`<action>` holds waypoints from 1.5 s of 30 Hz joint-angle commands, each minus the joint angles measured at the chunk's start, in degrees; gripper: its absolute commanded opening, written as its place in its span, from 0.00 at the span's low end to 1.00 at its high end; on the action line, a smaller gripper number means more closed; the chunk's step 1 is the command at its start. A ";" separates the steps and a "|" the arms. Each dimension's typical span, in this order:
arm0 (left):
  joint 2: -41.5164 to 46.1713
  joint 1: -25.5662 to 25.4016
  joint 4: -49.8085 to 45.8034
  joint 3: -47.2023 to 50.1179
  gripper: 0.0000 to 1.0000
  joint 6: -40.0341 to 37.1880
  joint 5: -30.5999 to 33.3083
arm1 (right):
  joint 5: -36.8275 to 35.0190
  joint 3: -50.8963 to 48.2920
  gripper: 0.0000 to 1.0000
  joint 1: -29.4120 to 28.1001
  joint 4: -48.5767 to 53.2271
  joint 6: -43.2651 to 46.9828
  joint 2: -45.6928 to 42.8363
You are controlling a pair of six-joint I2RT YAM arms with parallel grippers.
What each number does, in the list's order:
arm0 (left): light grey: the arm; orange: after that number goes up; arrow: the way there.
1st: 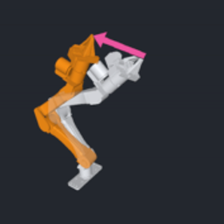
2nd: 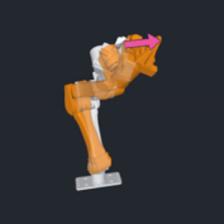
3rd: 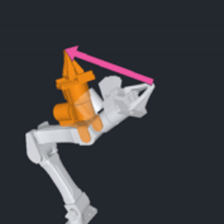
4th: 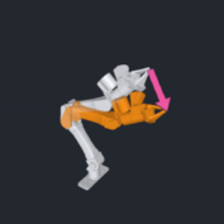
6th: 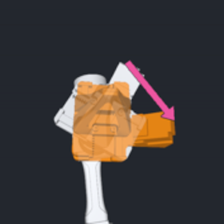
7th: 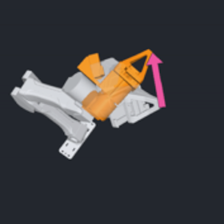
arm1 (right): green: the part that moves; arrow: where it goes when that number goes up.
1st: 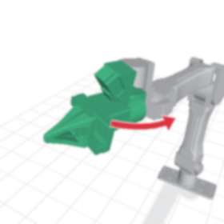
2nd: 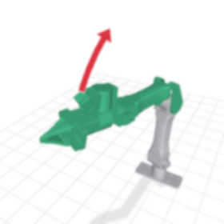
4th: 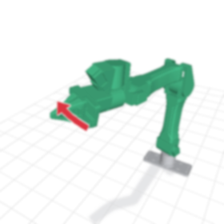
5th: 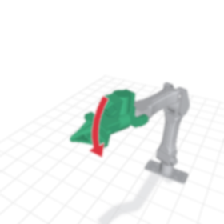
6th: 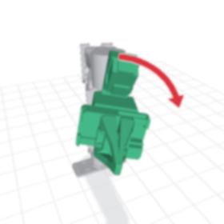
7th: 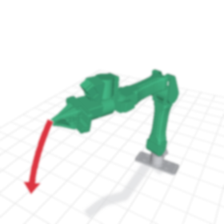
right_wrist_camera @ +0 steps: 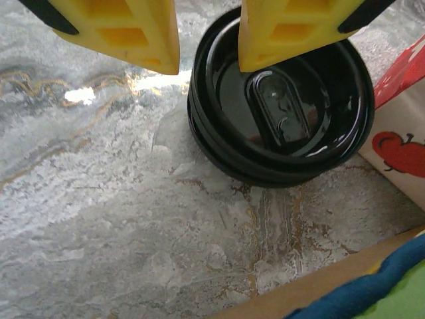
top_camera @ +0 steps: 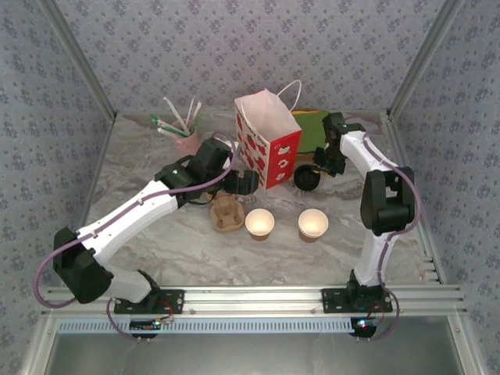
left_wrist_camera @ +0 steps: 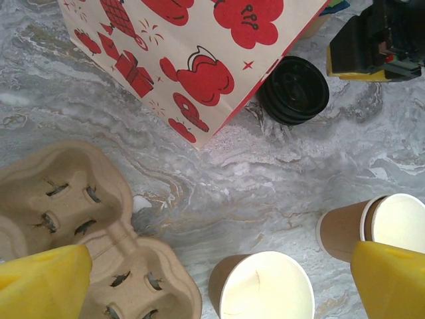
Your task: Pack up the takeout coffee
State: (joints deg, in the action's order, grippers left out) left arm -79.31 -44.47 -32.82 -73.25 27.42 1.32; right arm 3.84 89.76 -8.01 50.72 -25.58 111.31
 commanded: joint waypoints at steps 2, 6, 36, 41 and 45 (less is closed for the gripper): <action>-0.06 0.71 -0.09 -2.00 1.00 -0.89 1.69 | 0.04 2.12 0.30 0.40 1.76 1.98 2.54; -0.06 0.98 -0.01 -1.89 1.00 -0.79 1.67 | 0.03 2.26 0.30 0.52 1.72 2.29 3.60; 1.68 1.25 0.14 0.11 1.00 0.27 1.84 | -0.41 0.84 0.05 0.06 2.52 3.08 0.60; 1.99 1.29 0.26 0.39 1.00 0.49 1.75 | -0.41 1.26 0.05 -0.15 3.15 3.08 -1.05; 2.20 1.28 0.30 0.61 1.00 0.61 1.67 | -0.41 1.17 0.05 -0.37 3.56 2.96 -1.86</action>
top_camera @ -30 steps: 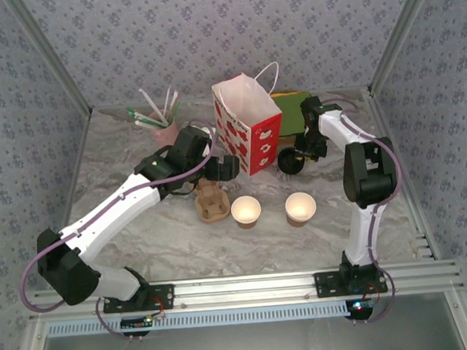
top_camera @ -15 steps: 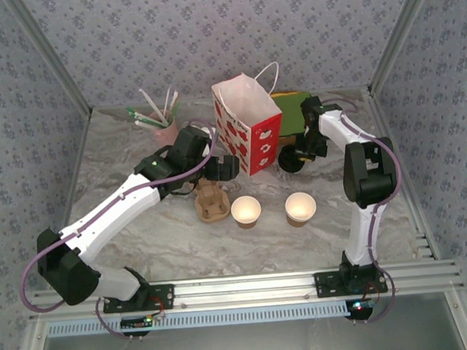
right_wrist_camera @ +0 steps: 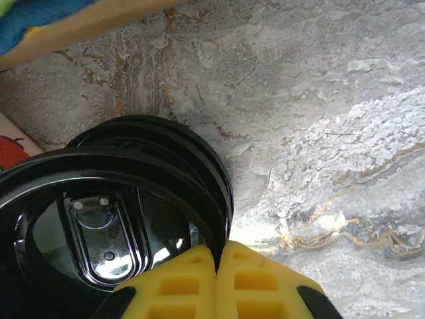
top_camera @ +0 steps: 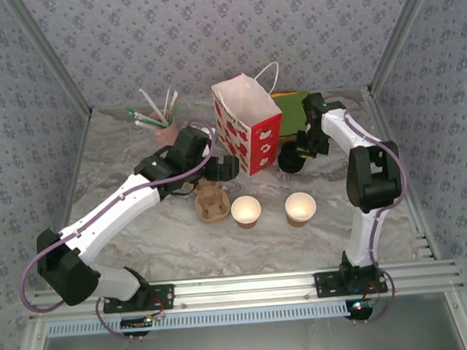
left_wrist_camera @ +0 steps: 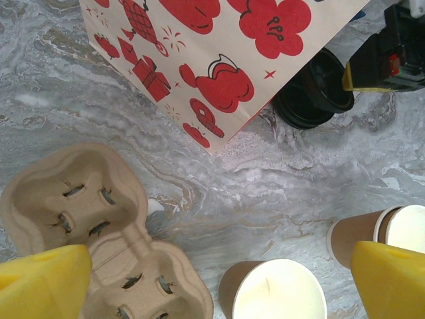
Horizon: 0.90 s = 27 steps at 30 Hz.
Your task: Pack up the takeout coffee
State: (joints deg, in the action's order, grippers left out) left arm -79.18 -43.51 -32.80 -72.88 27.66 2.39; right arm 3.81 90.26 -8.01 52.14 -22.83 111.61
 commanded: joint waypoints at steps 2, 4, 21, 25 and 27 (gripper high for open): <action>2.18 0.31 0.28 0.28 1.00 0.46 0.57 | -0.39 0.40 0.05 -0.50 2.16 0.08 -2.67; 2.36 0.32 0.29 0.37 1.00 0.53 0.52 | -0.15 0.23 0.04 -0.50 2.19 -0.02 -3.15; 7.04 5.40 8.75 -0.09 1.00 8.89 -10.82 | 8.04 -10.44 0.03 1.41 -2.41 -0.78 -25.32; 6.42 6.57 11.46 -1.03 1.00 11.73 -16.25 | 11.22 -13.17 0.02 1.51 -3.92 -2.05 -32.40; 6.32 6.89 14.22 -0.95 1.00 13.60 -18.83 | 14.58 -14.18 0.01 1.51 -5.33 -3.01 -35.40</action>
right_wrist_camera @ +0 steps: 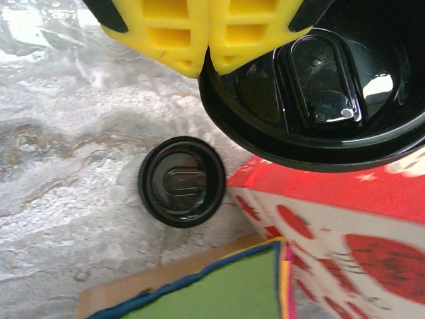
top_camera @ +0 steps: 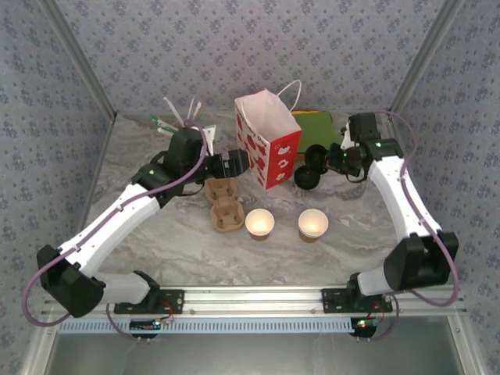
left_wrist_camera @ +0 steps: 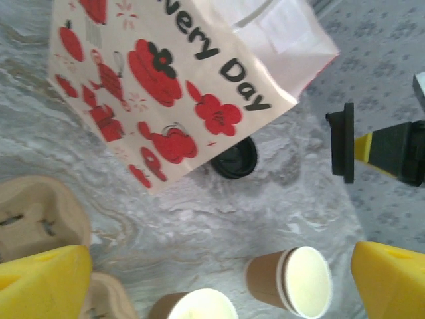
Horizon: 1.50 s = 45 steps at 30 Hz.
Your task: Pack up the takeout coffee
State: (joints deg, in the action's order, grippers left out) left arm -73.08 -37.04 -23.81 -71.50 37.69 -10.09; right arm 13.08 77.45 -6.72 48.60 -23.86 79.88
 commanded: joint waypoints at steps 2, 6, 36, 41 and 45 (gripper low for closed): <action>-0.11 1.32 7.38 -2.86 1.00 5.94 -9.16 | 8.14 -2.26 0.00 0.13 -3.25 -3.39 -6.08; -1.13 4.08 12.96 -3.29 0.98 12.31 -15.48 | 12.04 -3.04 0.00 -0.90 -6.64 -5.75 -10.16; 1.19 7.11 48.10 10.09 0.85 42.49 -28.57 | 31.23 -0.63 0.00 -16.21 -42.19 -18.68 -2.15; 0.36 7.62 54.92 11.21 0.85 46.70 -29.26 | 32.89 0.10 0.00 -17.23 -43.77 -19.07 -0.65; -0.96 7.61 58.31 10.69 0.85 48.83 -30.44 | 33.65 0.12 0.00 -17.89 -44.63 -19.13 0.08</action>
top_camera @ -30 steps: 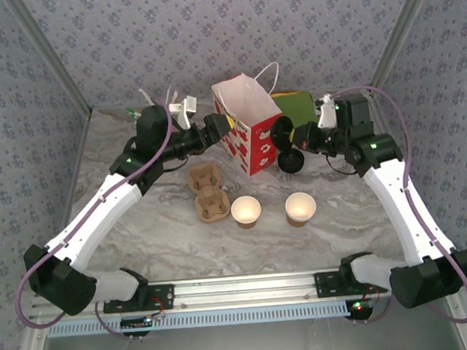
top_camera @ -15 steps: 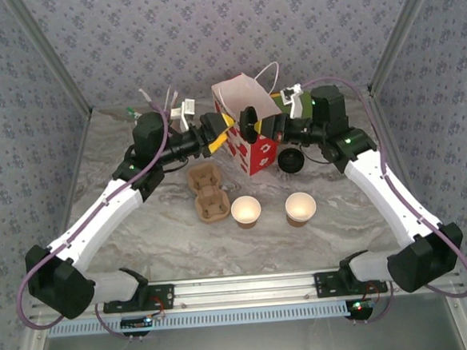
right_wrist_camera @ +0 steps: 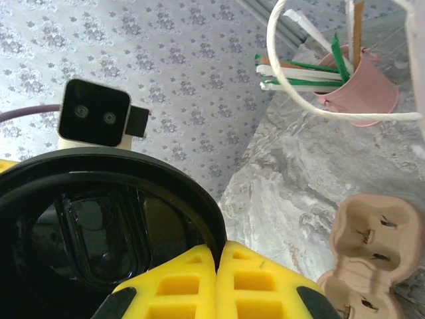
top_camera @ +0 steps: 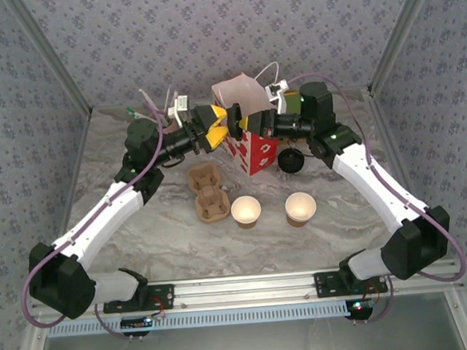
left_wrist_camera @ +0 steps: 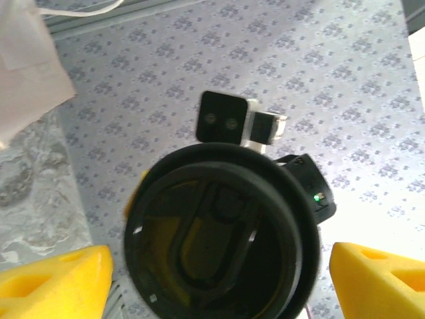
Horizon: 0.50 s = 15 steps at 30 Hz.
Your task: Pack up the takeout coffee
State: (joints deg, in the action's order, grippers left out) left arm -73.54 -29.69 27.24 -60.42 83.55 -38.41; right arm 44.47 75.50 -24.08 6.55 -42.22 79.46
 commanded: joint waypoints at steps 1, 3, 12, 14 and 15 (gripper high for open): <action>-0.84 0.33 8.44 -0.24 0.85 3.79 -2.20 | 2.40 2.14 0.00 -0.71 -2.84 -0.87 0.67; -1.27 0.33 9.79 0.01 0.85 4.81 -2.21 | 2.38 2.12 0.00 -0.78 -3.16 -1.02 0.79; -1.96 0.32 9.27 0.31 0.88 4.78 -2.46 | 2.91 1.94 0.00 -0.79 -6.54 -3.22 1.56; -2.05 0.32 9.47 0.39 0.88 4.86 -2.65 | 2.91 2.06 0.00 -0.74 -6.68 -3.40 1.57; -2.18 0.33 9.91 0.42 0.88 5.08 -2.65 | 2.95 2.10 0.00 -0.79 -6.80 -3.46 1.59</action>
State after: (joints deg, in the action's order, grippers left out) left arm -75.44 -29.61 34.06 -60.05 88.20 -39.62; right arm 45.91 75.59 -24.53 2.61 -44.51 80.97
